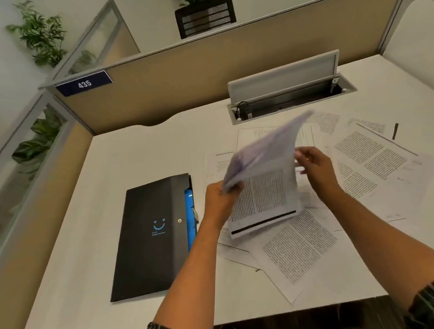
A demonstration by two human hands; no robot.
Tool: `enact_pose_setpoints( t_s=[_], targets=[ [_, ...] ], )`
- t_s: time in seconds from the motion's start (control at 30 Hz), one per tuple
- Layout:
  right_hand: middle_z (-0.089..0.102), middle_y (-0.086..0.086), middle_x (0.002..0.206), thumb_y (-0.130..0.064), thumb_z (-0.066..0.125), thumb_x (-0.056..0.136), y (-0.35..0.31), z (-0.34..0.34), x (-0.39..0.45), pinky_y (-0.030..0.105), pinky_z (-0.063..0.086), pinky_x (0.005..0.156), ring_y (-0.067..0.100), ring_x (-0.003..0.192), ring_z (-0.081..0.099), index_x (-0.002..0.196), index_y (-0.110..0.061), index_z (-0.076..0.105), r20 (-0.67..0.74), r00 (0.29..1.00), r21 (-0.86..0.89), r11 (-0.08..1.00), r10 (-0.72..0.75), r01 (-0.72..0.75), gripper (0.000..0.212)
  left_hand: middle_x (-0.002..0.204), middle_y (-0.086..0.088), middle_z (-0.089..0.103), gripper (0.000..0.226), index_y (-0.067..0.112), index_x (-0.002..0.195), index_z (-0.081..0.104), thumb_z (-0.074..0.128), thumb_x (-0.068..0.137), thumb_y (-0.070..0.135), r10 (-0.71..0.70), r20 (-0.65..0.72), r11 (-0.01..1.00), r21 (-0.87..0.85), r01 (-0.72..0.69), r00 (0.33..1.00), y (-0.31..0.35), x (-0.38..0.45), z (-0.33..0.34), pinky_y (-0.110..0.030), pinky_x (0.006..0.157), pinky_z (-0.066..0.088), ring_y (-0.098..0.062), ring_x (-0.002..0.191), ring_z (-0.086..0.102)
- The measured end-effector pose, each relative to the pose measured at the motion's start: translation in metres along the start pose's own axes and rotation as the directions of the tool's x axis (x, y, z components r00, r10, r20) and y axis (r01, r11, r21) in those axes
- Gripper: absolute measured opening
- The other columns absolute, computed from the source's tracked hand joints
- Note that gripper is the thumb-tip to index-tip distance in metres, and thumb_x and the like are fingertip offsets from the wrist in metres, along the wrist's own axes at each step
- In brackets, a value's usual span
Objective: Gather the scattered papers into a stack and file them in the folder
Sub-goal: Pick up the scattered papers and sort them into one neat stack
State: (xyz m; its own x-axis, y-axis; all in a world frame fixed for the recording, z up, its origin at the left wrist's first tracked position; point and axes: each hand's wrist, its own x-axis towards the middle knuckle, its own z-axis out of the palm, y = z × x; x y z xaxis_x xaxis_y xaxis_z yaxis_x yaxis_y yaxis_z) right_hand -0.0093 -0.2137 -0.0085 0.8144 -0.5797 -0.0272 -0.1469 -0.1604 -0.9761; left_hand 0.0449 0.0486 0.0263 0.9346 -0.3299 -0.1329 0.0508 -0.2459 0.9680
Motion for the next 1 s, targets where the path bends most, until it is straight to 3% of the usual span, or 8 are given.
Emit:
enact_pose_setpoints(
  t_s=[0.1, 0.2, 0.33, 0.5, 0.63, 0.73, 0.9, 1.0],
  targets=[
    [0.051, 0.001, 0.153, -0.016, 0.082, 0.076, 0.018, -0.011, 0.019, 0.047, 0.045, 0.106, 0.027, 0.135, 0.053, 0.151, -0.028, 0.042, 0.061, 0.995, -0.562, 0.827, 0.075, -0.028, 0.086, 0.082, -0.002, 0.076, 0.006, 0.017, 0.085, 0.072, 0.077, 0.088, 0.020, -0.066, -0.015, 0.987, -0.150, 0.063, 0.998, -0.005, 0.007, -0.003, -0.034, 0.069, 0.060, -0.022, 0.078, 0.072],
    [0.039, 0.007, 0.161, -0.041, 0.084, 0.076, 0.033, -0.016, 0.029, 0.051, 0.042, 0.109, 0.031, 0.142, 0.045, 0.162, -0.024, 0.020, 0.127, 0.978, -0.837, 0.547, 0.167, 0.016, 0.108, 0.090, 0.001, 0.079, 0.012, 0.022, 0.097, 0.073, 0.077, 0.087, 0.016, -0.121, -0.015, 0.966, -0.233, 0.114, 0.993, -0.018, 0.012, -0.007, -0.033, 0.074, 0.063, -0.019, 0.086, 0.076],
    [0.050, 0.004, 0.154, -0.068, 0.059, 0.090, 0.041, -0.018, 0.040, 0.044, 0.050, 0.095, 0.029, 0.127, 0.060, 0.160, -0.024, 0.025, 0.173, 0.979, -0.946, 0.294, 0.108, 0.135, 0.089, 0.090, 0.001, 0.079, 0.015, 0.020, 0.100, 0.073, 0.077, 0.086, 0.014, -0.167, -0.009, 0.949, -0.271, 0.159, 0.986, -0.038, 0.013, -0.009, -0.029, 0.069, 0.062, -0.017, 0.084, 0.076],
    [0.067, 0.004, 0.101, -0.029, 0.051, 0.102, 0.043, -0.008, 0.040, 0.037, 0.054, 0.077, 0.026, 0.085, 0.068, 0.131, -0.017, 0.057, 0.261, 0.963, -0.963, 0.047, -0.070, 0.265, 0.033, 0.097, -0.002, 0.079, 0.021, 0.019, 0.105, 0.072, 0.079, 0.085, 0.016, -0.220, -0.013, 0.927, -0.314, 0.205, 0.975, -0.059, 0.019, -0.004, -0.031, 0.073, 0.062, -0.018, 0.089, 0.076],
    [0.071, 0.006, 0.104, -0.064, 0.044, 0.098, 0.046, -0.007, 0.043, 0.036, 0.047, 0.078, 0.026, 0.092, 0.069, 0.123, -0.015, 0.059, 0.257, 0.962, -0.963, 0.065, -0.090, 0.263, 0.057, 0.099, -0.001, 0.079, 0.022, 0.024, 0.104, 0.072, 0.080, 0.085, 0.017, -0.281, -0.011, 0.900, -0.349, 0.260, 0.960, -0.074, 0.025, 0.000, -0.033, 0.073, 0.062, -0.018, 0.090, 0.076],
    [0.072, 0.005, 0.103, -0.071, 0.044, 0.095, 0.045, -0.009, 0.046, 0.036, 0.048, 0.078, 0.026, 0.090, 0.069, 0.121, -0.015, 0.061, 0.281, 0.952, -0.957, 0.038, -0.120, 0.287, 0.064, 0.100, -0.001, 0.079, 0.025, 0.023, 0.108, 0.071, 0.079, 0.085, 0.016, -0.323, -0.013, 0.882, -0.367, 0.296, 0.946, -0.082, 0.028, 0.001, -0.036, 0.075, 0.062, -0.019, 0.090, 0.076],
    [0.072, 0.007, 0.101, -0.053, 0.043, 0.104, 0.040, -0.005, 0.041, 0.036, 0.047, 0.077, 0.026, 0.087, 0.068, 0.117, -0.011, 0.060, 0.307, 0.943, -0.951, 0.000, -0.124, 0.310, 0.047, 0.105, -0.003, 0.077, 0.026, 0.024, 0.107, 0.071, 0.079, 0.085, 0.015, -0.355, -0.021, 0.864, -0.388, 0.319, 0.935, -0.085, 0.034, 0.002, -0.044, 0.085, 0.060, -0.024, 0.098, 0.074],
    [0.070, 0.005, 0.093, -0.022, 0.047, 0.103, 0.039, -0.006, 0.034, 0.034, 0.049, 0.073, 0.023, 0.079, 0.066, 0.110, -0.011, 0.060, 0.337, 0.932, -0.940, -0.110, -0.132, 0.324, 0.019, 0.105, -0.003, 0.077, 0.025, 0.026, 0.107, 0.071, 0.079, 0.085, 0.015, -0.369, -0.023, 0.861, -0.384, 0.333, 0.929, -0.087, 0.037, 0.003, -0.046, 0.086, 0.060, -0.025, 0.099, 0.073]
  ],
)
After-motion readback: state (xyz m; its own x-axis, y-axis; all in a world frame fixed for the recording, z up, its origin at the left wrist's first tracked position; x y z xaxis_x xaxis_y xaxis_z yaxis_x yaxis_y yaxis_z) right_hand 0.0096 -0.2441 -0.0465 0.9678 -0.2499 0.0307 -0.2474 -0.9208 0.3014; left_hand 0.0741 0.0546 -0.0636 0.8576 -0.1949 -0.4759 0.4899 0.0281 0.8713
